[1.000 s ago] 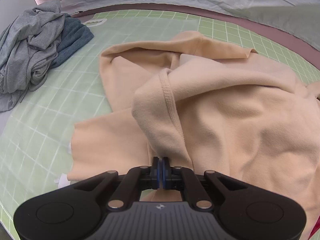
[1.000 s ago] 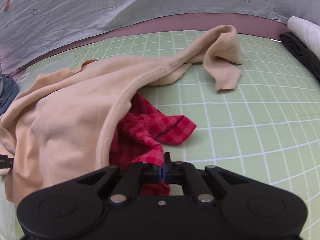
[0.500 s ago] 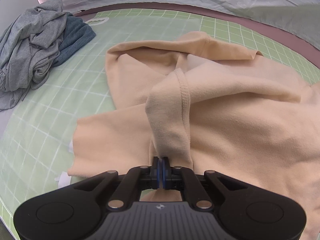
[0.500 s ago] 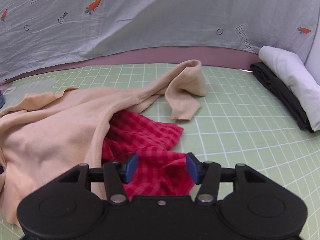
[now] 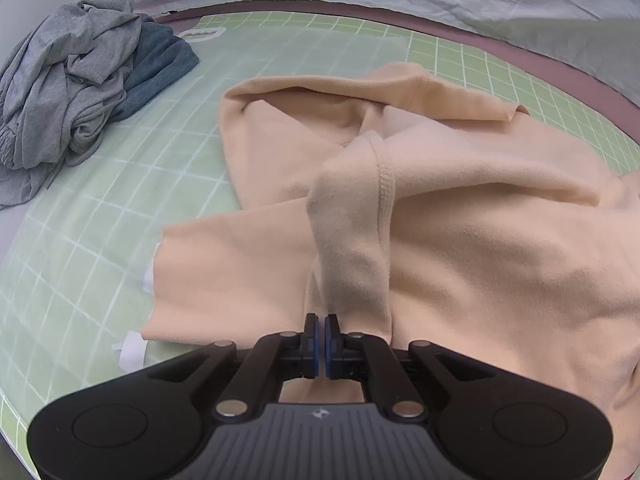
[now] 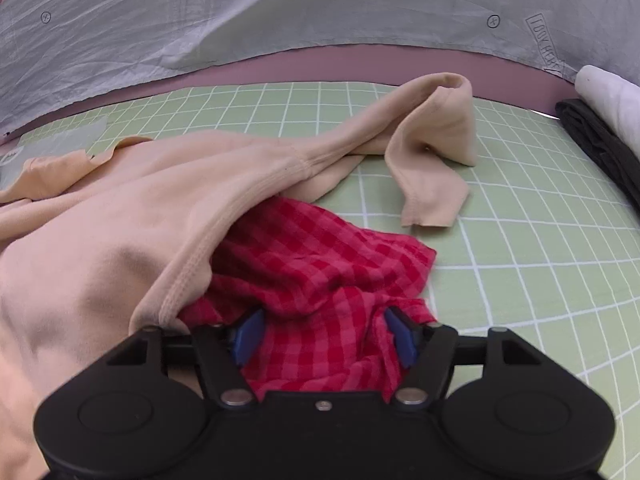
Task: Fold clothes
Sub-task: 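Carry the red checked shirt to the clothes heap and release it with the right gripper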
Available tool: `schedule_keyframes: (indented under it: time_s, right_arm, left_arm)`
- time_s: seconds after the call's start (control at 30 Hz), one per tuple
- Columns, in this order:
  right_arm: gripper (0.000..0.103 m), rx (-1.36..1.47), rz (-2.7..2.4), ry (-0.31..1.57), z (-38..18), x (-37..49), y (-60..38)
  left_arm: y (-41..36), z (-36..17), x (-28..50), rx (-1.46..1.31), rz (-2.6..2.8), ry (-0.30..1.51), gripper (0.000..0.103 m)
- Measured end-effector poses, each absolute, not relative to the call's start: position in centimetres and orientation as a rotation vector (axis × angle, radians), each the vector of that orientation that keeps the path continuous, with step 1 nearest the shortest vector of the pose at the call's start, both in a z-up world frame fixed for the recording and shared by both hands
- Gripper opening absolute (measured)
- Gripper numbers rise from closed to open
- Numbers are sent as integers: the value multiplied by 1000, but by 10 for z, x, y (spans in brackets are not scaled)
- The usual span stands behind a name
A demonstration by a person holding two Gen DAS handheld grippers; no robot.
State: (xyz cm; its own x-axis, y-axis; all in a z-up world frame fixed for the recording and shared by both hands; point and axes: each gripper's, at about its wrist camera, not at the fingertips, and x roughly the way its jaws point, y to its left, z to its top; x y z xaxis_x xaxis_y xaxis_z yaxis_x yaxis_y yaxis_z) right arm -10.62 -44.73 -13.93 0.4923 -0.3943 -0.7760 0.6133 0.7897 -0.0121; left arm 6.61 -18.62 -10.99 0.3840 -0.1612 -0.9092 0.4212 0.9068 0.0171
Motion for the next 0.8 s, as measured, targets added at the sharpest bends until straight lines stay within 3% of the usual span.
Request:
schedule_keyframes:
  time_s: [0.1, 0.13, 0.37, 0.8]
  right_arm:
    - [18, 248, -588, 868, -136, -101, -446]
    - [8, 232, -584, 879, -135, -100, -446]
    - [7, 40, -684, 829, -98, -119, -459]
    - [6, -210, -863, 468, 40, -141, -493]
  left_arm:
    - [-183, -110, 67, 255, -374, 1122, 6]
    - [-183, -110, 67, 253, -372, 1123, 6]
    - [-164, -110, 74, 236, -343, 1143, 6]
    - [-145, -114, 77, 160, -314, 1183, 6]
